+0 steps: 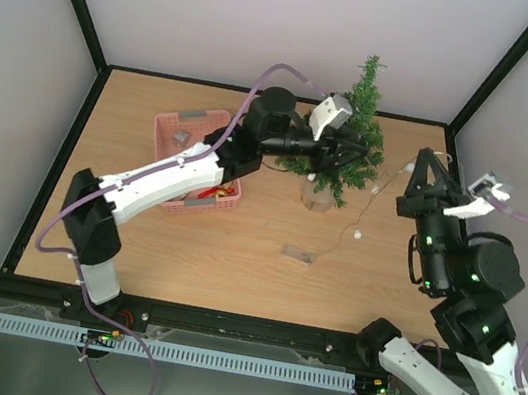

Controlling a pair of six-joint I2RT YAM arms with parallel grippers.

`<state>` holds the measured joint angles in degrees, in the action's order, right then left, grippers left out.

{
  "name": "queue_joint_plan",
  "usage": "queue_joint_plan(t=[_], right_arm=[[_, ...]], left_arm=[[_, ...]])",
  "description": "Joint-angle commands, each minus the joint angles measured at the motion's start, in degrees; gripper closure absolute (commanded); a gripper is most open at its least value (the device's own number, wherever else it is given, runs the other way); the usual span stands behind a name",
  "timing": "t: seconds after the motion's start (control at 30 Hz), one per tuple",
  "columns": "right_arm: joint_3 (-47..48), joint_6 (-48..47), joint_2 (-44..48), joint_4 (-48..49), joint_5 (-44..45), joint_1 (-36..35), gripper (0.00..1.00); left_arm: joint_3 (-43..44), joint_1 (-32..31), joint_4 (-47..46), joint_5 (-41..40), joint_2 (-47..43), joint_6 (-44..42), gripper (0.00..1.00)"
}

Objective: Decorate the small christmas tree
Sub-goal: Wrap the decoration item around the Christmas tree.

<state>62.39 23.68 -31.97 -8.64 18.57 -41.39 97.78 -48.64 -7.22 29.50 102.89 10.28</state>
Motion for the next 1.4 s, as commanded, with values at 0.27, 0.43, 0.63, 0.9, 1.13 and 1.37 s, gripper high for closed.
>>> queue_joint_plan(t=[0.27,0.43,0.63,0.9,1.13,1.37], right_arm=[[8.15,-8.18,-10.67,3.58,13.01,-0.29,0.98],[9.19,-7.9,-12.54,4.75,12.19,-0.28,0.98],[9.41,-6.23,-13.17,5.45,10.45,-0.32,0.98],[10.53,-5.49,-13.56,5.0,9.3,-0.35,0.98],[10.43,-5.08,-13.39,6.14,8.54,-0.31,0.98],[10.74,-4.73,-14.55,6.26,7.71,-0.29,0.98]], left_arm=[[-26.63,-1.37,-0.7,-6.26,-18.97,-13.67,0.52],[-36.15,-4.81,-7.97,-9.48,-17.82,-15.97,0.51],[-38.0,-9.17,-22.27,-13.14,-7.65,-14.07,0.5],[-33.91,-10.28,-30.8,-17.58,4.88,-13.06,0.49],[-30.9,-10.42,-34.83,-20.14,12.57,-12.61,0.48],[-27.45,-11.12,-34.2,-16.5,17.4,-13.1,0.6]])
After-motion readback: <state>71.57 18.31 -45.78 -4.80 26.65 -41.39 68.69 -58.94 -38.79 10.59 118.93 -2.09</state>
